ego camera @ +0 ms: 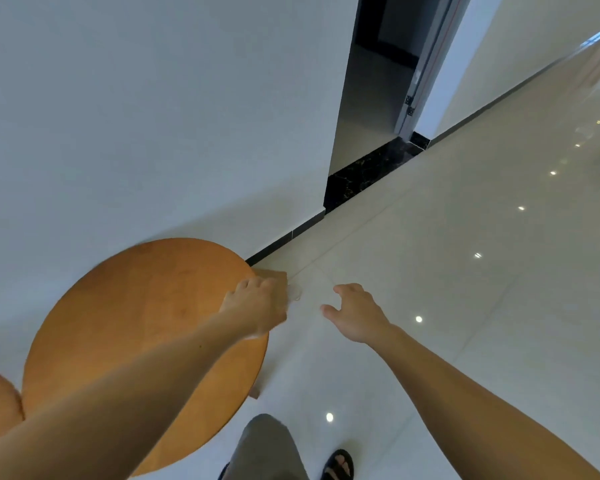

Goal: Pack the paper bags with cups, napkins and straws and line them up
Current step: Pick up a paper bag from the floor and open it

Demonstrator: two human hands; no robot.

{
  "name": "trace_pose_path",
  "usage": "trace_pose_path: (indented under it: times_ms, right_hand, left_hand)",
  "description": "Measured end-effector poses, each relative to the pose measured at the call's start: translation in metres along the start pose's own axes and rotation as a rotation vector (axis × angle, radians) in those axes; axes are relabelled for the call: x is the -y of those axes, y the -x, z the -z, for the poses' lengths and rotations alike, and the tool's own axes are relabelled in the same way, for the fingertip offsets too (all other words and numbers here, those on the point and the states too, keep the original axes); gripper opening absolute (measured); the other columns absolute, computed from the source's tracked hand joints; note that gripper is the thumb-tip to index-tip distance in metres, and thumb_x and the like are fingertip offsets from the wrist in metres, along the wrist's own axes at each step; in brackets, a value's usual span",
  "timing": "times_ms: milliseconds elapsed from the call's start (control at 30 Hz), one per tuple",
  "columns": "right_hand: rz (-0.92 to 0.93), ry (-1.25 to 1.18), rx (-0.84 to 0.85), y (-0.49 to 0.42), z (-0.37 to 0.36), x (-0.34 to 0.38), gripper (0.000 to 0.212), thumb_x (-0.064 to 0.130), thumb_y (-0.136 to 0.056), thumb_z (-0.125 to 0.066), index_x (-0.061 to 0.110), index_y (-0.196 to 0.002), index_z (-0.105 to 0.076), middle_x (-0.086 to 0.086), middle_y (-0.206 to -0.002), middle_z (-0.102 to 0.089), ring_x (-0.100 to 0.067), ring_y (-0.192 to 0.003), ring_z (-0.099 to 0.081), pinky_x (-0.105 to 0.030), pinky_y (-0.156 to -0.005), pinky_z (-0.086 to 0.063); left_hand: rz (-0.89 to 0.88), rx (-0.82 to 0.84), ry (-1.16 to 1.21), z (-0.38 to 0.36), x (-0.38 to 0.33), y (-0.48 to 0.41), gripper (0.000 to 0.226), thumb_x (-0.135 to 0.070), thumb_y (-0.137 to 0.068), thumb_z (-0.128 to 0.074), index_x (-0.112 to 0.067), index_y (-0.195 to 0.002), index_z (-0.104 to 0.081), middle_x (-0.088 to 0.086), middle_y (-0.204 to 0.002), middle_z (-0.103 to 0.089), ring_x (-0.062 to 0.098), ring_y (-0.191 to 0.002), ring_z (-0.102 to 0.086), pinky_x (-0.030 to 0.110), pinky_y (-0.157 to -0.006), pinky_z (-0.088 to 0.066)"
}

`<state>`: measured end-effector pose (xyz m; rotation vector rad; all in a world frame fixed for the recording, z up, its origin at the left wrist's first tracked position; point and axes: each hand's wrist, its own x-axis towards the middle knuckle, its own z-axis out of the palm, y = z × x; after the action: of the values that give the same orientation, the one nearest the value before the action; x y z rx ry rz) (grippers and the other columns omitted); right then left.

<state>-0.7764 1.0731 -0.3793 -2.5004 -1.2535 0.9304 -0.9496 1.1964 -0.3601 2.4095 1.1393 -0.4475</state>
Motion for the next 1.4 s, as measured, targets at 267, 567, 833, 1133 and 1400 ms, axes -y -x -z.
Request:
trace_pose_path:
  times_ms: [267, 567, 833, 1133, 1400]
  right_hand:
    - [0.039, 0.083, 0.167, -0.132, 0.026, -0.033, 0.064, 0.049, -0.098, -0.047, 0.018, -0.152, -0.03, -0.003, -0.155, -0.03, -0.023, -0.138, -0.035, -0.04, -0.109, -0.038]
    - [0.045, 0.158, 0.333, -0.32, 0.007, -0.07, 0.063, 0.05, -0.096, -0.049, 0.019, -0.149, -0.035, -0.004, -0.151, -0.037, -0.024, -0.133, -0.043, -0.038, -0.103, -0.041]
    - [0.174, 0.173, 0.462, -0.491, -0.108, -0.114, 0.056, 0.047, -0.097, -0.049, 0.017, -0.144, -0.042, -0.006, -0.141, -0.044, -0.024, -0.123, -0.049, -0.033, -0.09, -0.041]
    - [0.181, 0.238, 0.488, -0.645, -0.276, -0.17, 0.053, 0.042, -0.099, -0.047, 0.01, -0.14, -0.043, -0.011, -0.138, -0.046, -0.03, -0.124, -0.048, -0.039, -0.092, -0.042]
    - [0.149, 0.221, 0.436, -0.708, -0.399, -0.196, 0.049, 0.033, -0.095, -0.055, 0.002, -0.133, -0.045, -0.018, -0.132, -0.047, -0.036, -0.121, -0.049, -0.042, -0.091, -0.045]
  left_hand:
    - [0.082, 0.048, 0.127, -0.024, -0.027, -0.117, 0.068, -0.05, -0.096, -0.047, -0.019, -0.152, -0.027, 0.004, -0.159, -0.028, 0.028, -0.146, -0.024, 0.046, -0.116, -0.029]
    - [0.269, 0.146, 0.259, -0.084, -0.025, -0.274, 0.067, -0.049, -0.097, -0.046, -0.019, -0.153, -0.026, 0.004, -0.158, -0.029, 0.026, -0.144, -0.026, 0.044, -0.115, -0.028]
    - [0.574, 0.095, 0.392, -0.194, 0.007, -0.4, 0.065, -0.049, -0.094, -0.049, -0.018, -0.15, -0.032, 0.003, -0.155, -0.034, 0.025, -0.142, -0.03, 0.042, -0.111, -0.033]
    - [0.729, 0.032, 0.476, -0.335, 0.068, -0.527, 0.052, -0.045, -0.095, -0.049, -0.013, -0.136, -0.043, 0.006, -0.136, -0.046, 0.025, -0.127, -0.039, 0.037, -0.098, -0.039]
    - [0.786, -0.044, 0.495, -0.413, 0.106, -0.566, 0.045, -0.042, -0.092, -0.052, -0.015, -0.129, -0.045, 0.001, -0.124, -0.047, 0.022, -0.122, -0.041, 0.033, -0.092, -0.036]
